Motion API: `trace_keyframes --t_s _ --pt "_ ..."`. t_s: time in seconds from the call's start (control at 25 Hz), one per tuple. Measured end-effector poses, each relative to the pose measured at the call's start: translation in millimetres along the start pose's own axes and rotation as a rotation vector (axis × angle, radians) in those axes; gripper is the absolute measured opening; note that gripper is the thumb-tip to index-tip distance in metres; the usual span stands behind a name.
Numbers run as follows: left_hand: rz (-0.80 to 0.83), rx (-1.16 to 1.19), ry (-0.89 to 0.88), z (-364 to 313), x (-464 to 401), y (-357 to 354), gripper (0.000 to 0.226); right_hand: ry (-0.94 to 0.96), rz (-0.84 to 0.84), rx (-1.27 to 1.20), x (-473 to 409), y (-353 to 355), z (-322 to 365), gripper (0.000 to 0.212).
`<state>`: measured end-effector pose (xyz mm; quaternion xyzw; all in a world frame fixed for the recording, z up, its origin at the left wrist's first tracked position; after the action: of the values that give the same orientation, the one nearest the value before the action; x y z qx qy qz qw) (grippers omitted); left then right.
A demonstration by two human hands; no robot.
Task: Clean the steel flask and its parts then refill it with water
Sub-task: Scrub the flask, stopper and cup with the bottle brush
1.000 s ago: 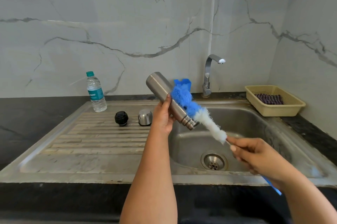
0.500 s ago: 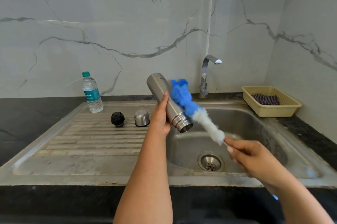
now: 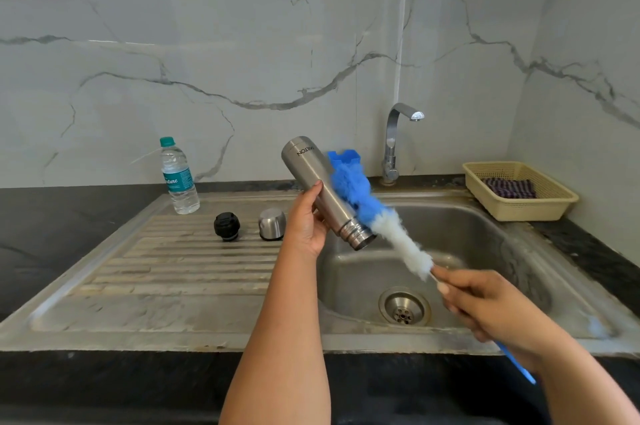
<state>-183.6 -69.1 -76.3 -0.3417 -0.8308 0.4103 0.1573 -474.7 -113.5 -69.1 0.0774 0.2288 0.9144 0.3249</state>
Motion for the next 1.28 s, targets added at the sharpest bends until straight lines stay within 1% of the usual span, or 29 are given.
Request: trace_keyframes --t_s 0.08,0.2,0.28,0.36,0.44,0.48,0.56,0.64,0.72,0.76,0.84,0.96,1.04,1.12,1.2,1.28 --pt "0.006 -0.009 0.021 2 -1 0 0.037 -0.054 -0.006 -0.005 1 11 -1 0.029" --pt "0.064 -0.097 0.080 6 10 -12 0.030 0.027 -0.134 0.081 -39 8 26 0.025" --pt "0.072 -0.112 0.067 6 12 -14 0.027 0.057 -0.174 0.066 -60 1 42 0.026" --pt "0.048 -0.062 0.029 2 11 -10 0.037 0.061 -0.105 0.085 -54 -3 39 0.026" --pt "0.014 0.019 -0.027 -4 3 -2 0.046 0.033 0.019 0.061 -27 0 19 0.029" --pt "-0.005 0.051 -0.058 -6 -2 1 0.045 -0.006 0.069 -0.001 -12 3 11 0.030" --pt "-0.030 0.053 -0.102 -7 -5 2 0.040 -0.072 0.077 -0.050 -5 12 2 0.032" --pt "-0.014 -0.010 -0.082 -2 -2 -4 0.049 -0.060 0.015 0.017 -24 15 9 0.031" --pt "0.004 -0.076 -0.057 3 2 -9 0.067 -0.029 -0.052 0.046 -52 7 21 0.030" --pt "0.006 -0.087 -0.066 4 4 -10 0.074 -0.032 -0.070 0.045 -63 2 25 0.032" --pt "-0.018 -0.052 -0.105 2 3 -7 0.081 -0.065 -0.053 0.051 -71 -4 20 0.034" --pt "-0.036 0.031 -0.156 -6 -1 -1 0.075 -0.116 -0.008 0.077 -61 1 0 0.034" --pt "-0.019 0.037 -0.166 -8 -3 0 0.060 -0.113 -0.103 0.209 -65 12 -5 0.031" --pt "-0.026 -0.011 -0.162 -6 -3 -2 0.047 -0.098 -0.241 0.256 -79 20 -5 0.030" --pt "-0.049 -0.098 -0.163 -2 0 -4 0.048 -0.101 -0.302 0.224 -90 19 -5 0.030" --pt "-0.079 -0.173 -0.180 2 0 -2 0.058 -0.108 -0.268 0.282 -96 9 -12 0.030"
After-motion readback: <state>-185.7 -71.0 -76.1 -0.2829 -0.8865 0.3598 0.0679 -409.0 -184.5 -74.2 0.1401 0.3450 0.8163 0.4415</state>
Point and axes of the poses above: each hand's wrist, its own x-axis away from the middle knuckle, its own y-axis out of the back of the hand, z = x × y, the point moved 2 cm from there along -x, towards the middle knuckle, and after that the axes turned 12 degrees about x, right-handed, at the moved point
